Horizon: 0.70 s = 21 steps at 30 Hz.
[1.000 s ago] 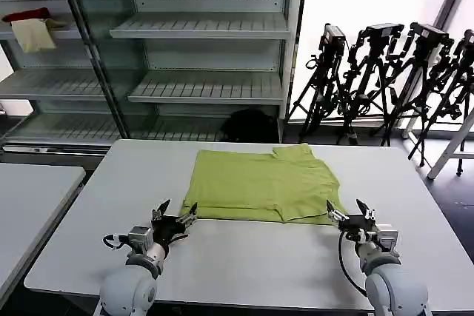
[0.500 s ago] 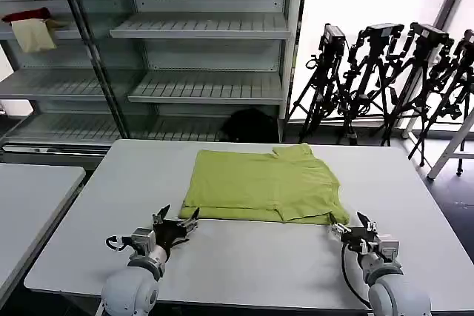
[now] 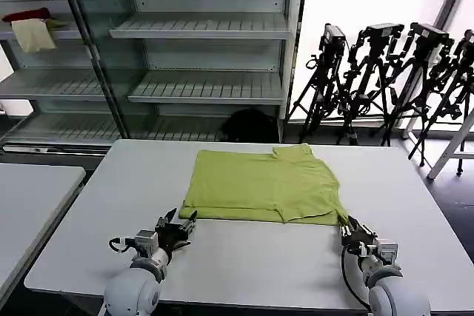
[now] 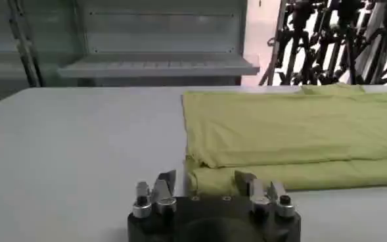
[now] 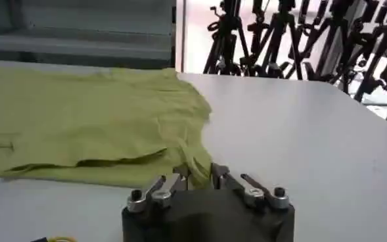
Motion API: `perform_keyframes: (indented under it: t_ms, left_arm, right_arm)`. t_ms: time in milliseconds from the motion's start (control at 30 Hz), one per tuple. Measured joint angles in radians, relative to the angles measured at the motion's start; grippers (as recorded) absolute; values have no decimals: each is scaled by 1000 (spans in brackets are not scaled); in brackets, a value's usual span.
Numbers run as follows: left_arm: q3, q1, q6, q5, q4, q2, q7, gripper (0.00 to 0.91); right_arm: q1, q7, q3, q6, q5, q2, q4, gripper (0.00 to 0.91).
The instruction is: Fold and organize the clothes.
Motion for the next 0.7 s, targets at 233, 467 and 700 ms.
perform_keyframes:
  t_ms: [233,467,700]
  left_arm:
    - [12,-1,1,5,12,11,11,0]
    - [9,11,-10,22,8,16,13,0]
    - [-19,47,-17,49,-45,38,23,0]
  right_arm:
    - [-7,2,1,-1,1,-5,17,0]
    - [-24,10,0,-3,19,-10,40,0]
    - [-83,48,-14,-6,53,-7,110,0]
